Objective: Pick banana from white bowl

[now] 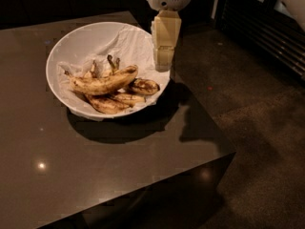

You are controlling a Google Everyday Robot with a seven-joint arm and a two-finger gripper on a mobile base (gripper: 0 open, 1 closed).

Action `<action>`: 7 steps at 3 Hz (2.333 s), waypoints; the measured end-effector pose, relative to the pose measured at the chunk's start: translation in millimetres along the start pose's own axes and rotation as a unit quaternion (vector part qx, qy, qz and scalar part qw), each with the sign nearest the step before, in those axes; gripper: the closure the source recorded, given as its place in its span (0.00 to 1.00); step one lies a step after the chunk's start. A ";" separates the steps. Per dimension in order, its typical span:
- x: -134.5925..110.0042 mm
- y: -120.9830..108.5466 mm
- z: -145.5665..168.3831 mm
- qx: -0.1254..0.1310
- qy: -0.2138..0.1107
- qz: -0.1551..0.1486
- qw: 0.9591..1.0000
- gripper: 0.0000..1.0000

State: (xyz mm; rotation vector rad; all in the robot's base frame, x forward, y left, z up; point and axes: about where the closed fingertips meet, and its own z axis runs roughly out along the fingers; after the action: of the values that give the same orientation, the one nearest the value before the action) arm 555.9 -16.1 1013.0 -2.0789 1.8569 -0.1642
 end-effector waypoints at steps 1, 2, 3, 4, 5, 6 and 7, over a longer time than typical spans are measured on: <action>-6.0 0.4 11.0 -0.011 0.010 -0.014 1.000 0.00; -10.2 -0.9 19.5 -0.021 0.013 -0.024 0.999 0.00; -12.3 -7.9 26.9 -0.028 0.014 -0.026 0.999 0.04; -21.1 -12.0 40.2 -0.045 0.014 -0.032 0.998 0.13; -28.1 -11.1 54.3 -0.054 0.023 -0.040 0.997 0.09; -31.5 -7.7 71.8 -0.058 0.046 -0.052 0.996 0.15; -38.2 -3.0 91.9 -0.065 0.077 -0.071 0.992 0.24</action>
Offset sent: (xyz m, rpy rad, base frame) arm -0.0027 0.0088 -0.0287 -0.1008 0.1025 0.0608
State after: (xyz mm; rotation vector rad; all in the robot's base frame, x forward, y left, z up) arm 582.2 38.1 933.8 -2.3489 1.8506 -0.2532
